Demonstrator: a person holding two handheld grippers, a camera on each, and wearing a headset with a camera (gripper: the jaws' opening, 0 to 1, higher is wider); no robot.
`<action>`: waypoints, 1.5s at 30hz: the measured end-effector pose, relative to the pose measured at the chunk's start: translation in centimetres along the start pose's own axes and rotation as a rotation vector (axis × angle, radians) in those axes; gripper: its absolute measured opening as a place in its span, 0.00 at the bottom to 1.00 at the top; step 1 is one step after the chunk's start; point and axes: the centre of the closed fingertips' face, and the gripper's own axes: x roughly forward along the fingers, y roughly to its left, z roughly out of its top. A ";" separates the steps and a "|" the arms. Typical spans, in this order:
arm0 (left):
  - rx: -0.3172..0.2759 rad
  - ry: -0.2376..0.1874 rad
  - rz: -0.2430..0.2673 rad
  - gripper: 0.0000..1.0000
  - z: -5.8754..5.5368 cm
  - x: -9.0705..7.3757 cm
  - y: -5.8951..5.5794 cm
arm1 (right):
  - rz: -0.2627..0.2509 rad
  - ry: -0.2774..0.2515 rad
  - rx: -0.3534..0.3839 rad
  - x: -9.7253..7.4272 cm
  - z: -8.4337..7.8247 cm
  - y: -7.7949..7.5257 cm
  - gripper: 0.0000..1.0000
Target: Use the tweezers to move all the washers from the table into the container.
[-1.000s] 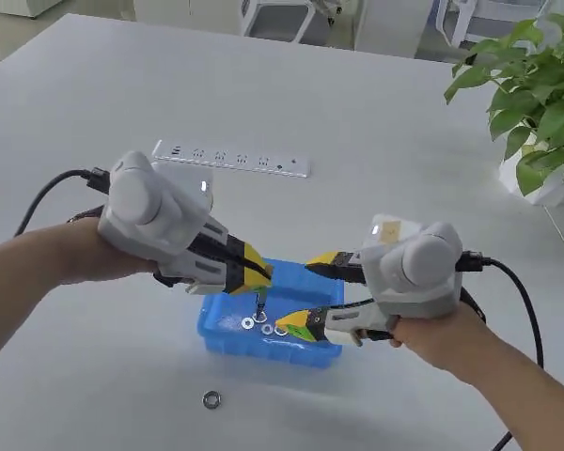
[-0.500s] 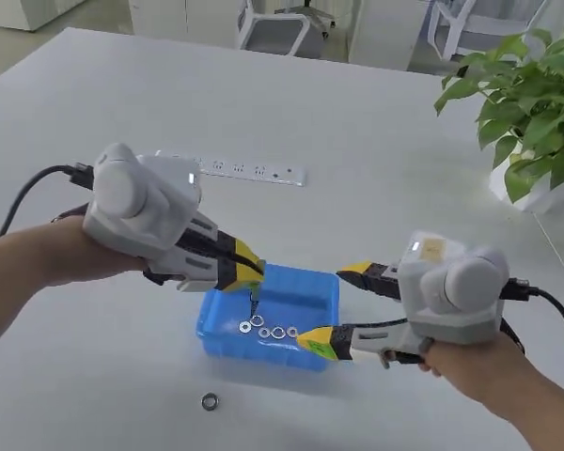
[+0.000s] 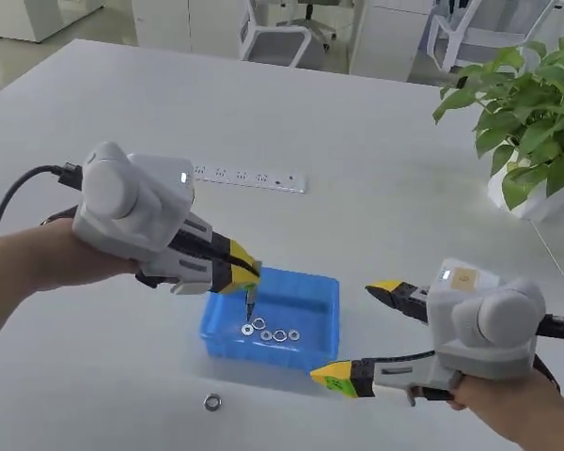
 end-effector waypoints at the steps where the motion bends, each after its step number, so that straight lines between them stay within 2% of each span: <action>1: -0.001 0.000 0.001 0.07 0.0 -0.1 -0.1 | -0.002 0.000 0.002 -0.1 -0.1 0.0 0.84; 7: -0.014 0.008 0.004 0.07 -0.1 -0.7 -0.6 | -0.011 -0.001 0.010 -0.4 -0.3 0.3 0.89; 17: -0.033 -0.002 0.012 0.07 0.0 -2.3 -1.6 | -0.014 -0.003 -0.003 -0.6 -0.4 0.8 0.94; 25: -0.051 0.003 0.007 0.07 -0.6 -3.1 -2.8 | -0.008 0.003 -0.024 -0.7 -0.5 1.3 0.95; 33: -0.062 -0.001 -0.003 0.07 -1.0 -3.4 -4.0 | -0.003 0.005 -0.034 -0.9 -0.8 1.7 0.95; 45: -0.069 -0.003 -0.003 0.07 -2.0 -3.2 -5.1 | 0.003 0.008 -0.036 -0.8 -1.1 2.1 0.95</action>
